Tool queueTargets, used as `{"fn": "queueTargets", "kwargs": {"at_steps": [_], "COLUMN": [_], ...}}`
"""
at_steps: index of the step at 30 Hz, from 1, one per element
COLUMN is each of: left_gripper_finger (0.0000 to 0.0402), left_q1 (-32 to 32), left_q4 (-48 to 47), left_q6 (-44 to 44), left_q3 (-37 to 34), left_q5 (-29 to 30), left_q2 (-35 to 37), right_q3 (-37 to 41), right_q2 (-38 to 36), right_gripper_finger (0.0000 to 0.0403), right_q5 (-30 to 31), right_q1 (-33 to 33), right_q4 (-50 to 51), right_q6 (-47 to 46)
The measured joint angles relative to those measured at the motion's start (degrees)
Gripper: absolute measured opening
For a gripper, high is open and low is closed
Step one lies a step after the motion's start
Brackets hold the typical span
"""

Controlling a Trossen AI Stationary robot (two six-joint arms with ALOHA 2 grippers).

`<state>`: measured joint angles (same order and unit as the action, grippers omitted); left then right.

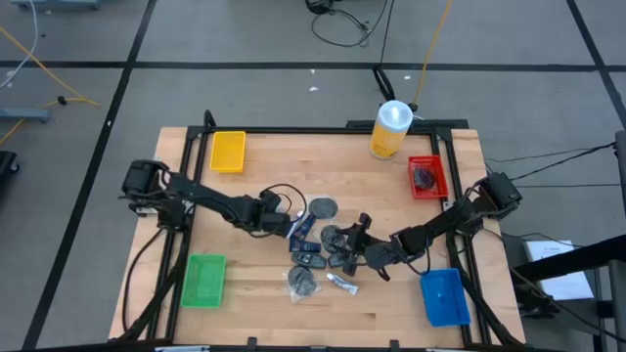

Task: Pick & Place Travel size toiletries
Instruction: Put the white toothpaste into the yellow bin

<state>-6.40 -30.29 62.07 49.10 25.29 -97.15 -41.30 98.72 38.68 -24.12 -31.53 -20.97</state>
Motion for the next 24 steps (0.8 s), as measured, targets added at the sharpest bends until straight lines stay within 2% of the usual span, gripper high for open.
{"fn": "queueTargets", "kwargs": {"at_steps": [8, 12, 17, 24], "left_gripper_finger": [0.026, 0.0214, 0.0145, 0.008], "left_q1": [2.5, 2.7, 2.6, 2.7], "left_q4": [1.2, 1.6, 3.9, 6.7], "left_q6": [-1.2, -2.4, -4.2, -8.2], "left_q3": [0.0, 0.0, 0.1, 0.0], "left_q5": [-2.3, -1.9, 1.9, 0.7], "left_q2": [-1.2, -1.4, -3.6, -3.2], "right_q3": [0.0, 0.0, 0.0, 0.0], "right_q2": [0.0, 0.0, 0.0, 0.0], "right_gripper_finger": [0.0188, 0.0188, 0.0187, 0.0185], "right_q5": [0.0, 0.0, 0.0, 0.0], "right_q1": [0.0, 0.0, 0.0, 0.0], "right_q4": [0.0, 0.0, 0.0, 0.0], "right_q6": [0.6, 0.6, 0.7, 1.5]}}
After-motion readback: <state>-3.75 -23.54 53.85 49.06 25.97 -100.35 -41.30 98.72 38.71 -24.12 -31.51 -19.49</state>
